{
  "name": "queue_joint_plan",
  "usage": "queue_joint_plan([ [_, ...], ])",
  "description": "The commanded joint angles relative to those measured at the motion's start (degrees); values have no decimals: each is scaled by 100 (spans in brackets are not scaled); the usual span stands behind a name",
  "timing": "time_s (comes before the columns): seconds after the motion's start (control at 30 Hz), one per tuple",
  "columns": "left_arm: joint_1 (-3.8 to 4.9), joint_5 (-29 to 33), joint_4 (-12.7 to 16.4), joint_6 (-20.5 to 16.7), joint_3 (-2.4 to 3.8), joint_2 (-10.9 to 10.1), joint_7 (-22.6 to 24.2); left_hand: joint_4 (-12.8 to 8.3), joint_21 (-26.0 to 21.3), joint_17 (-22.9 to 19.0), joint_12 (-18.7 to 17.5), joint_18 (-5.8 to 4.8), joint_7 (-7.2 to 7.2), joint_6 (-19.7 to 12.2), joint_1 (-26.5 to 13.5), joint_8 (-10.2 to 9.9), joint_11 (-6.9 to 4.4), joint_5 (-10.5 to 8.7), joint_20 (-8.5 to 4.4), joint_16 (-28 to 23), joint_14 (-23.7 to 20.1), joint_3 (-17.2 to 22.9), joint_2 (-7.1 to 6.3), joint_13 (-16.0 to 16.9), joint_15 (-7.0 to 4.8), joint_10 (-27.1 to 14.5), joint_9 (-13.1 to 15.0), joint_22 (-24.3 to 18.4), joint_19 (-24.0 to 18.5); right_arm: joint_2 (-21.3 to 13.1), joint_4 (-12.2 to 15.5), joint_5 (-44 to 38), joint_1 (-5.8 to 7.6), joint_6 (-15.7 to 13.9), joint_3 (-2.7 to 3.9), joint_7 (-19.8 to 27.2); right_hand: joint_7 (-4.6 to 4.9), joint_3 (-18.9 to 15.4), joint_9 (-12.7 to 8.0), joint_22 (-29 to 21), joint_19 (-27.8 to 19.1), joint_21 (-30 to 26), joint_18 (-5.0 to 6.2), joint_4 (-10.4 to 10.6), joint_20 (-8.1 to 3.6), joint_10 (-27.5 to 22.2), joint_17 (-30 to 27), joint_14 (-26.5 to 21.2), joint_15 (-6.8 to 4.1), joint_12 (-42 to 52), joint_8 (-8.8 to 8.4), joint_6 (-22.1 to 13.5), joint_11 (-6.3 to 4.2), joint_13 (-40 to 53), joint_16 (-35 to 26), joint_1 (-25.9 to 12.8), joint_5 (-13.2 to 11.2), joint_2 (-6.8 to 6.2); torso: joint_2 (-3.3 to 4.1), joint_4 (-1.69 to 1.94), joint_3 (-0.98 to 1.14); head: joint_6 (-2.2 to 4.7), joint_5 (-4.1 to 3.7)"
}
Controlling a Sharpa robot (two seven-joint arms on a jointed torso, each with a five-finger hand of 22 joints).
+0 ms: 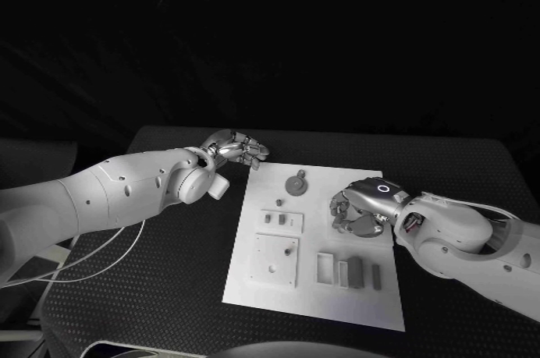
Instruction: Assemble the parts on the task board
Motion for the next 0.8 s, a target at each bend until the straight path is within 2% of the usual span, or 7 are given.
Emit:
queue_joint_plan([
  [0.03, 6, 33, -7, 57, 4, 8, 72, 2, -39, 8, 36, 113, -11, -36, 25, 19, -8, -2, -6, -28, 43, -28, 52, -7, 7, -16, -5, -9, 26, -25, 137, 86, 40, -294, 41, 195, -16, -29, 124, 101, 13, 34, 230, -4, -31, 23, -7, 18, -33, 27, 20, 44, -4, 22, -22, 123, 19, 62, -1, -4, -4, 3, 18],
  [0.13, 6, 33, -11, 58, 4, 11, 72, 2, -40, 10, 36, 113, -11, -36, 25, 19, -8, -2, -6, -29, 43, -28, 52, -7, 7, -16, -6, -9, 26, -35, 232, 115, 58, -375, 68, 230, -17, -30, 129, 101, 17, 36, 230, -3, -33, 25, -7, 23, -35, 27, 23, 47, -6, 30, -23, 128, 19, 57, 3, -3, -2, 0, 28],
  [0.3, 6, 33, -16, 55, 4, 15, 76, 1, -41, 13, 36, 113, -12, -36, 26, 20, -8, -2, -6, -32, 44, -28, 52, -7, 7, -16, -7, -9, 27, 30, 300, 255, 57, -404, 68, 308, -18, -32, 136, 100, 24, 37, 230, -3, -36, 28, -7, 29, -39, 28, 26, 50, -9, 40, -25, 135, 19, 53, 3, 9, -7, 17, 4],
  [0.43, 6, 33, -30, 59, 4, 18, 75, 1, -42, 16, 36, 113, -12, -36, 26, 21, -8, -2, -6, -34, 45, -28, 52, -7, 7, -16, -7, -9, 28, 186, 297, 411, 34, -435, 60, 423, -18, -31, 138, 100, 25, 37, 230, -1, -37, 28, -7, 30, -39, 27, 26, 49, -9, 43, -26, 137, 19, 54, 0, -5, -11, 20, 30],
  [0.57, 7, 33, -61, 53, 5, 43, 83, 0, -43, 19, 36, 113, -12, -36, 27, 22, -8, -2, -6, -36, 46, -29, 52, -7, 7, -15, -8, -8, 28, 393, 303, 521, -111, -446, 43, 504, -16, -30, 140, 99, 27, 37, 230, -1, -38, 25, -7, 31, -40, 25, 24, 45, -9, 47, -28, 139, 19, 58, -6, -16, -13, 31, 56],
  [0.7, 7, 36, -103, 56, 5, 80, 83, 0, -44, 23, 37, 113, -12, -36, 27, 23, -8, -2, -6, -39, 47, -29, 53, -7, 6, -15, -9, -8, 29, 674, 256, 577, -292, -428, 3, 583, -13, -28, 142, 97, 31, 36, 230, -1, -39, 17, -6, 34, -40, 19, 20, 37, -8, 52, -29, 142, 20, 65, -8, -3, -11, 23, 70],
  [0.8, 7, 37, -108, 57, 5, 100, 90, 1, -45, 24, 37, 113, -12, -36, 27, 24, -8, -2, -6, -41, 47, -29, 54, -7, 6, -14, -9, -8, 29, 819, 186, 566, -379, -402, -24, 604, -12, -27, 144, 97, 33, 36, 230, -2, -40, 12, -5, 35, -40, 15, 18, 32, -8, 56, -30, 147, 20, 71, -3, 8, -9, 30, 75],
])
